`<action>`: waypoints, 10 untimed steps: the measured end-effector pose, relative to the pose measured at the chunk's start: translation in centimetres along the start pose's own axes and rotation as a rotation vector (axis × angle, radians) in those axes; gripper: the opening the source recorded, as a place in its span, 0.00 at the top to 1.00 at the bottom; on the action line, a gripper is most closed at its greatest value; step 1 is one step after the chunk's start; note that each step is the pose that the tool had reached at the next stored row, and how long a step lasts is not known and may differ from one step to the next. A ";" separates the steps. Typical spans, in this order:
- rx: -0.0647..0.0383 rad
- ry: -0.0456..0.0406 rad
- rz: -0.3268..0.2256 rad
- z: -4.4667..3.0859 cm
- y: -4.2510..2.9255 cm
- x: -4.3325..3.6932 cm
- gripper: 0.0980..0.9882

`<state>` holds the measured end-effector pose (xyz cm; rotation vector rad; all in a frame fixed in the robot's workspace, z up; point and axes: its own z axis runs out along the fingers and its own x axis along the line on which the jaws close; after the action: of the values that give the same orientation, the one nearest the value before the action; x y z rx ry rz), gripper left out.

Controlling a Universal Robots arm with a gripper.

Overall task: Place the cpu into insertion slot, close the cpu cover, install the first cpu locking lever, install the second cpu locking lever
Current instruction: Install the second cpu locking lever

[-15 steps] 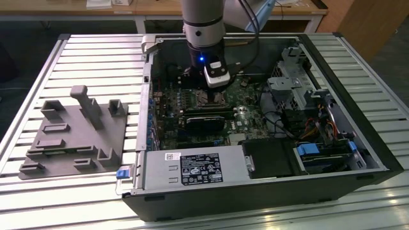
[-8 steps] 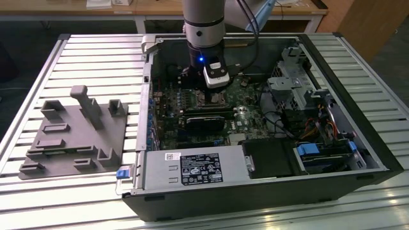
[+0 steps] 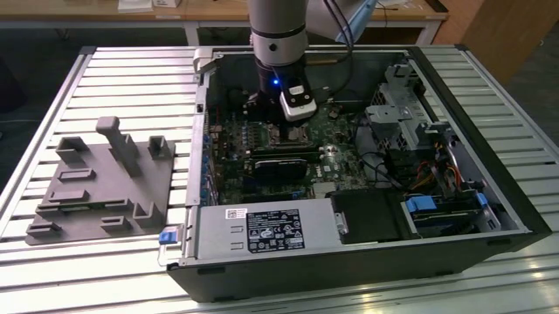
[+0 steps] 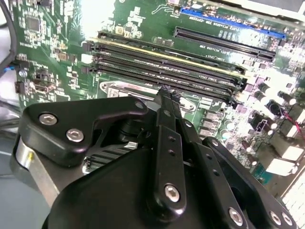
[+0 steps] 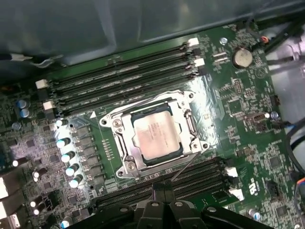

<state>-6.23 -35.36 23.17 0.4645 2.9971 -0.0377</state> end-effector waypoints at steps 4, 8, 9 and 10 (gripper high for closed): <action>-0.011 0.0026 -0.021 0.17 -0.23 0.22 0.99; -0.033 0.0090 -0.025 0.37 -0.65 0.43 0.99; -0.039 0.0107 -0.026 0.42 -0.76 0.48 0.99; -0.043 0.0121 -0.027 0.48 -0.88 0.52 0.99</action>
<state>-6.94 -36.07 22.65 0.4214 3.0093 0.0277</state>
